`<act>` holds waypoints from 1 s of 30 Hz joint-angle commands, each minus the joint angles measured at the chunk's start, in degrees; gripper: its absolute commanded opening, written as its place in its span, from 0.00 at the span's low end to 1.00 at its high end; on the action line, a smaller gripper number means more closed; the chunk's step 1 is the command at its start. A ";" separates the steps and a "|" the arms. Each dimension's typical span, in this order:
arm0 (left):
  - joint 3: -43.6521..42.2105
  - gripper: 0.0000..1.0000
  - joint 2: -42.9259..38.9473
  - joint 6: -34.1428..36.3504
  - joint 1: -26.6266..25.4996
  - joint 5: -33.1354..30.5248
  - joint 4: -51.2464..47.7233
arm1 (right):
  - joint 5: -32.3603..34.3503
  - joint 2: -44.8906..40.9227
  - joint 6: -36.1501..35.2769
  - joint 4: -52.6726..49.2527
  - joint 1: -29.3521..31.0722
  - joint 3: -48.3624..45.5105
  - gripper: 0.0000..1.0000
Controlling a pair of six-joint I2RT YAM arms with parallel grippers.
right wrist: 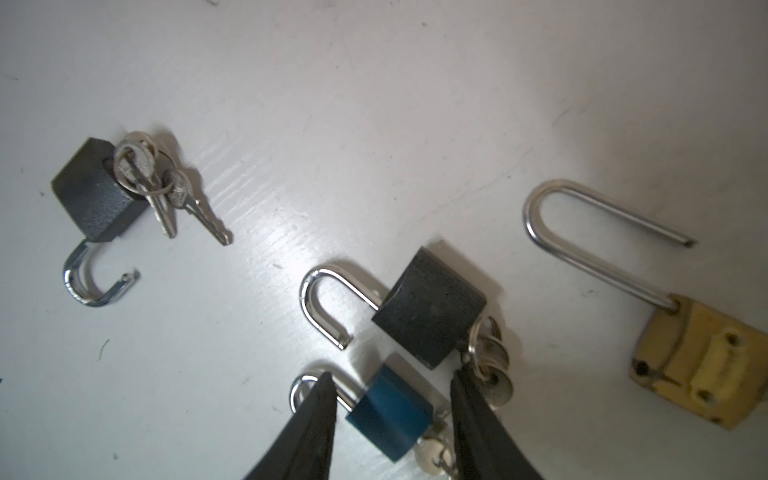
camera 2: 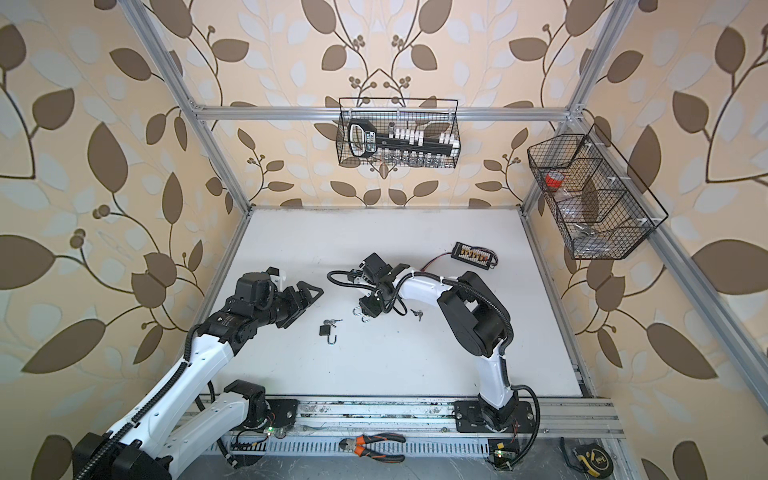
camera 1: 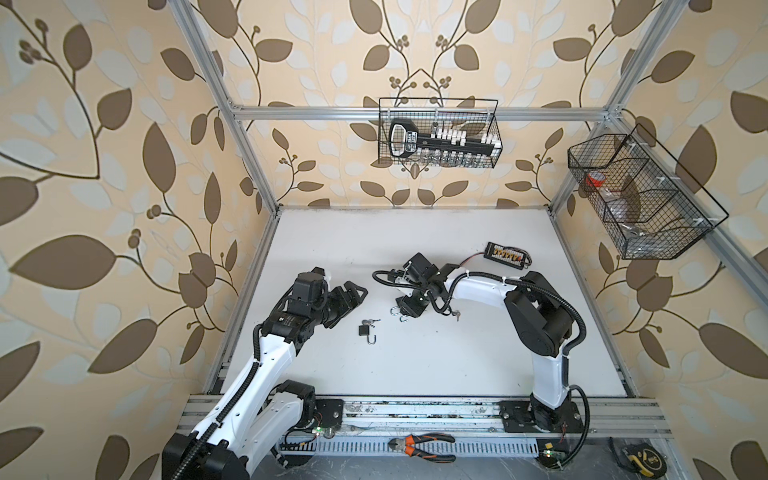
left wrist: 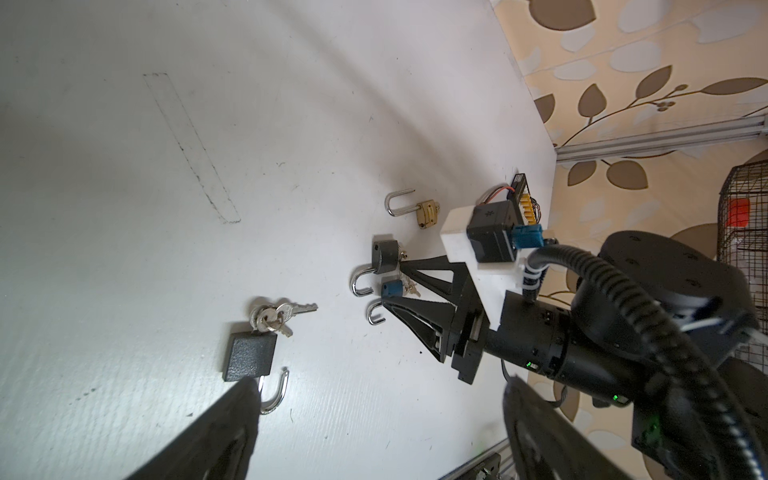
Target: Lock with the key
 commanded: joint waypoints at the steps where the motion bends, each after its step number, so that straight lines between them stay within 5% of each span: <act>1: 0.40 0.90 -0.14 0.62 0.61 0.70 0.22 | -1.57 1.78 -1.19 -2.23 0.28 1.88 0.46; 16: 0.11 0.91 0.46 0.56 0.62 1.05 0.97 | -3.11 -2.08 -1.08 -2.78 0.67 -3.63 0.45; 30: -0.49 0.90 -1.17 0.60 0.61 0.44 -0.10 | 6.27 -2.43 -3.03 -1.33 3.79 -6.48 0.41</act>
